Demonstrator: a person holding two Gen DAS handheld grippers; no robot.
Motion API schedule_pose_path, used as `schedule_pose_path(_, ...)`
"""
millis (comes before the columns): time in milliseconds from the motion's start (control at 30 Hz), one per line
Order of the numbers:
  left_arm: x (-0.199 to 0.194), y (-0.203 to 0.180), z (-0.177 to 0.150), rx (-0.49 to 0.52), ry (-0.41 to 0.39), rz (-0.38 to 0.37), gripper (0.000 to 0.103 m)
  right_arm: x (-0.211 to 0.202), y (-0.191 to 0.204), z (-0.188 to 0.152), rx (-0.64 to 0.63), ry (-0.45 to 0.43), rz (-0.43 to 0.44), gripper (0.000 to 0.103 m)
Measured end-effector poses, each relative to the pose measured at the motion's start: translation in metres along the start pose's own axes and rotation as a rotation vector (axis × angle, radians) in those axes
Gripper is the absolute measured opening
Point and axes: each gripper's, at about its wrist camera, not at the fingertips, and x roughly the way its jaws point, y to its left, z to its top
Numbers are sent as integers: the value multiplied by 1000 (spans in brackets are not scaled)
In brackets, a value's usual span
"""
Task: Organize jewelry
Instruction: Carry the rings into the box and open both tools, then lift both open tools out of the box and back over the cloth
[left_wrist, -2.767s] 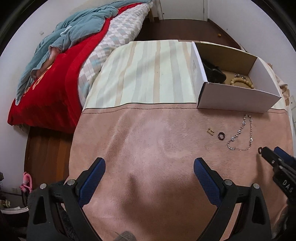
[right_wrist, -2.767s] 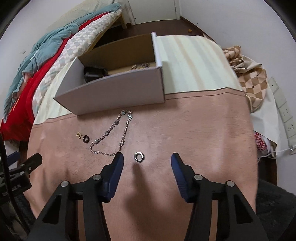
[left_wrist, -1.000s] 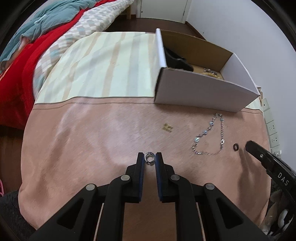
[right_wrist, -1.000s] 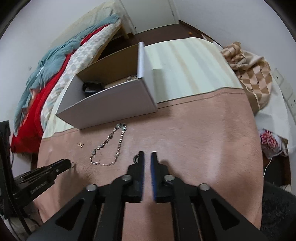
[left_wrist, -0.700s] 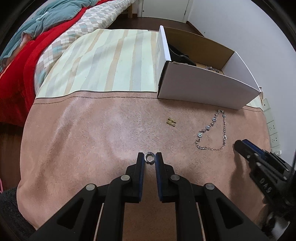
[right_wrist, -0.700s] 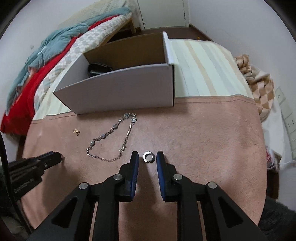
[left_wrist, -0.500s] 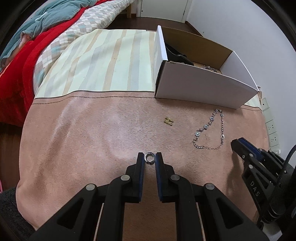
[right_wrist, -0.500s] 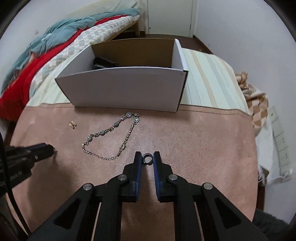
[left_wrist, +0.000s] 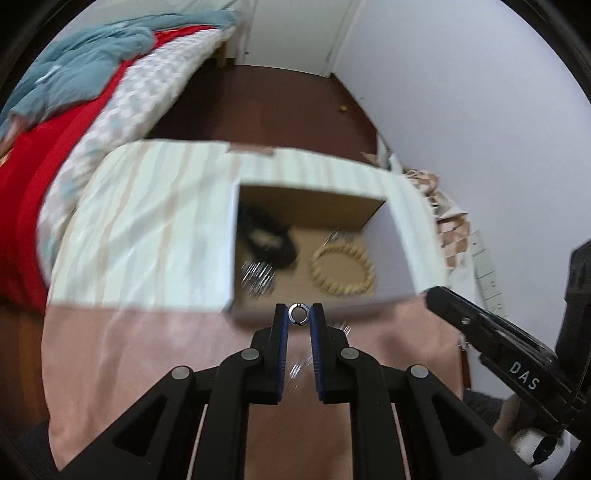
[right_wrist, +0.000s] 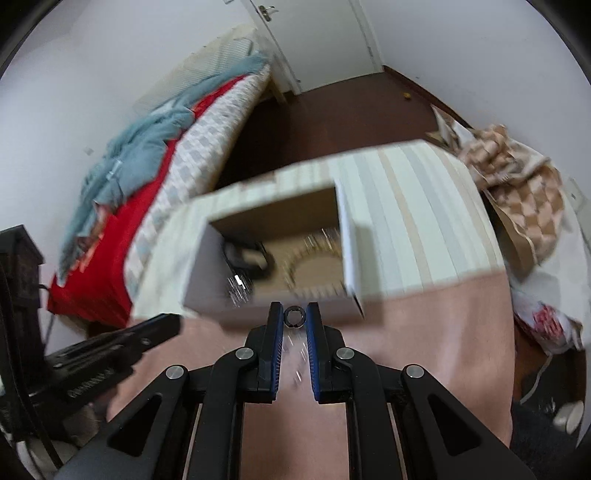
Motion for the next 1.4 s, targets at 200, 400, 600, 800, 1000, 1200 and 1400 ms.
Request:
schedule_pose_path(200,26,2,51,0,32,-11,9,37,1,58,-39,74,-9,13)
schedule_pose_path(400,52,2,80,6,92,-41,9,65,-5,72,-43,147,-2,13)
schedule_pose_path(600,67,-9,102,23,145,-69,10,74,-10,76,-15,178,13,14)
schedule_pose_path(800,62,-7,109,18,118,-17,54,69,-18,74,20,198,32,42)
schedule_pose_path(1000,46,8,101,13,60,57,70,52,-15,71,-2,163,1,43)
schedule_pose_path(1200,29,23,72,24,13,156,87,35,0,60,-99,108,-153,64)
schedule_pose_path(1400,12,31,42,23,-25,254,98,29,16,43,-180,92,-311,101)
